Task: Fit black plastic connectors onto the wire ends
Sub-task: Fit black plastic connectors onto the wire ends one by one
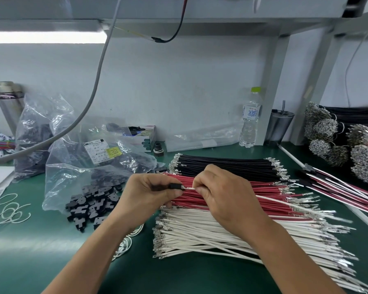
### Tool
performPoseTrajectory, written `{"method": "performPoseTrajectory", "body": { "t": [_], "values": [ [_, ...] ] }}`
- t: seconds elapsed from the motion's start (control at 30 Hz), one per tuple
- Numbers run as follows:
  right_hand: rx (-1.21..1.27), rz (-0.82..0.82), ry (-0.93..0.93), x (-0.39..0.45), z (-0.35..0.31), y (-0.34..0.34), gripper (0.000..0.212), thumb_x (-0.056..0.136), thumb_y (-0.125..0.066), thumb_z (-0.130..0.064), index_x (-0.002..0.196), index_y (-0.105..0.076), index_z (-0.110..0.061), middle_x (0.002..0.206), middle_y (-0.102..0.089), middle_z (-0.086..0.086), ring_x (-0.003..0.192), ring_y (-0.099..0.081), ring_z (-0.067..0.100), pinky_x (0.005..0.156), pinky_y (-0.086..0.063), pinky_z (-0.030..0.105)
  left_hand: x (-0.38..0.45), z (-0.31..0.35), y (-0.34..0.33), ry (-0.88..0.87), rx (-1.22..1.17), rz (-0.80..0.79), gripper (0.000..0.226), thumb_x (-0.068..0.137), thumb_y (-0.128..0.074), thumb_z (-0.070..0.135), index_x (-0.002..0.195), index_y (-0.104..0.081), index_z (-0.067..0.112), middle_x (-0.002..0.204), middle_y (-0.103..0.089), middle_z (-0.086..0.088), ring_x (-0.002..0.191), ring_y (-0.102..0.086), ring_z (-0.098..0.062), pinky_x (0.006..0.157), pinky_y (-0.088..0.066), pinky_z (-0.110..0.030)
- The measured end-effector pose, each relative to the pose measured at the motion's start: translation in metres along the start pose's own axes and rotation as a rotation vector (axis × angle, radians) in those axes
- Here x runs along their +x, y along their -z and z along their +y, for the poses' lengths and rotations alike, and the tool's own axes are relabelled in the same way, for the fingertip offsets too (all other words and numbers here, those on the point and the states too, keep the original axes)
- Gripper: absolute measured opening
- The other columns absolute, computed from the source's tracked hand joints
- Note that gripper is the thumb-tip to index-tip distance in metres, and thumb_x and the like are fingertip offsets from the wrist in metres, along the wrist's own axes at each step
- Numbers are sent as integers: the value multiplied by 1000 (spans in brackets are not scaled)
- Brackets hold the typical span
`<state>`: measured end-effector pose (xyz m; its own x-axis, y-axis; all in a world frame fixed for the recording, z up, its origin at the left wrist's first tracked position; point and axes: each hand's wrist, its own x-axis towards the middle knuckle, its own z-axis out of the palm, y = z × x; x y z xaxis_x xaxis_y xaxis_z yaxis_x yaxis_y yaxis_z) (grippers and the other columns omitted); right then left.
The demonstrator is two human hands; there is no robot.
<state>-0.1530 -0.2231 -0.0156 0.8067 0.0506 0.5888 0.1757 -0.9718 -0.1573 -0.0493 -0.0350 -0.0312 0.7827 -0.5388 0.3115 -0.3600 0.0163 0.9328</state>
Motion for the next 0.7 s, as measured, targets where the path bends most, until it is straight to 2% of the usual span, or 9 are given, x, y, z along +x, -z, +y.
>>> {"method": "performPoseTrajectory", "body": {
  "t": [0.13,0.33,0.5,0.57,0.63,0.7],
  "values": [
    [-19,32,-14,2,-1,4,5,98,-61,-27,93,-61,-29,88,-52,-15,72,-50,4,55,-36,20,0,1,0,13,-68,10,22,69,-87,22,91,-84,19,78,-77,-16,55,-65,-18,51,-51,-20],
    [152,32,-79,2,-4,-7,5,98,-60,-25,95,-63,-26,90,-52,-17,75,-51,3,64,-38,21,0,-1,-3,-10,-15,5,18,72,-86,14,90,-84,17,76,-77,-12,54,-64,-14,52,-51,-18],
    [273,26,-104,-1,-8,-18,4,98,-61,-25,96,-65,-25,91,-54,-16,82,-54,5,71,-48,28,-2,-3,-5,-6,-3,-12,18,71,-86,21,89,-84,19,79,-77,-15,55,-64,-17,53,-54,-24],
    [244,59,-98,-1,-6,-16,5,98,-61,-29,97,-66,-27,90,-54,-16,80,-54,4,67,-47,25,-2,-2,-3,-7,-24,4,19,71,-86,22,90,-84,21,77,-77,-14,54,-64,-16,51,-52,-22],
    [168,94,-110,0,-4,-11,9,98,-61,-35,94,-66,-28,88,-53,-17,77,-52,3,63,-41,17,-1,-1,-3,-1,-56,18,20,70,-87,23,89,-84,21,76,-77,-12,53,-64,-15,51,-50,-19],
    [136,96,-96,0,-5,-9,11,98,-62,-32,91,-66,-24,87,-51,-16,74,-50,3,62,-33,12,-1,0,-3,6,-43,19,21,68,-87,27,89,-84,22,75,-77,-12,53,-65,-15,51,-52,-20]
  ]
}}
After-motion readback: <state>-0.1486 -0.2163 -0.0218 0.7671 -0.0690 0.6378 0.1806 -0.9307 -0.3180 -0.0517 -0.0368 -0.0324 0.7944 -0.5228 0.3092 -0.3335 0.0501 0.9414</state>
